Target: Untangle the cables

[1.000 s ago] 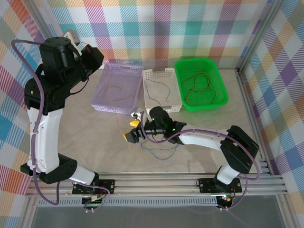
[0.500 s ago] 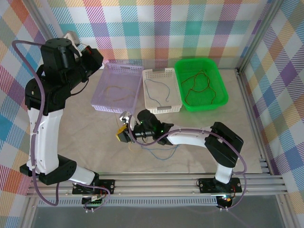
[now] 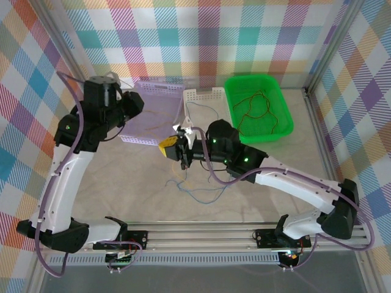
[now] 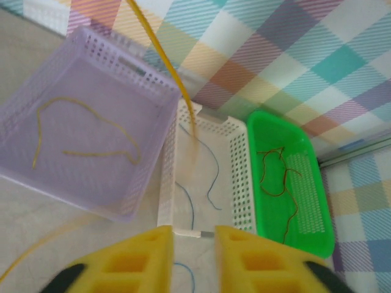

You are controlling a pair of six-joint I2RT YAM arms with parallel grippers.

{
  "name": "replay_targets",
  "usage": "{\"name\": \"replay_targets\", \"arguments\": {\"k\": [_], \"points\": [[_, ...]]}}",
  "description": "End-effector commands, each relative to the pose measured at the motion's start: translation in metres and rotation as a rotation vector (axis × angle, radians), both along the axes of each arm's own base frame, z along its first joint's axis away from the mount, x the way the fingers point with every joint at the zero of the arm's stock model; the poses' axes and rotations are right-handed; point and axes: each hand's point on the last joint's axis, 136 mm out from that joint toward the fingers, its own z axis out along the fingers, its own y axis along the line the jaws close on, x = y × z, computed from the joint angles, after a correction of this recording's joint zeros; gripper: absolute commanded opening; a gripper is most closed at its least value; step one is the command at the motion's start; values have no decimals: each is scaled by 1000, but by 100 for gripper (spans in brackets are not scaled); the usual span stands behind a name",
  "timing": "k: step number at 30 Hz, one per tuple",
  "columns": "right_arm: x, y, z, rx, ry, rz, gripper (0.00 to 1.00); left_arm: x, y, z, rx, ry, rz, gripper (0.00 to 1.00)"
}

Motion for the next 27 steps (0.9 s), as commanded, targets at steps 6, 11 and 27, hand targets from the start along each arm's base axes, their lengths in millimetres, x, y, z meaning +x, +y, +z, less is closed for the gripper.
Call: {"name": "replay_targets", "arguments": {"k": [6, 11, 27], "points": [[24, -29, 54, -29, -95, -85, 0, -11, -16, -44, -60, 29, -56, 52], [26, -33, 82, -8, -131, -81, 0, -17, -30, -80, -90, 79, -97, 66], [47, -35, 75, -27, -96, -102, 0, -67, -48, -32, -226, -247, -333, 91]]}}
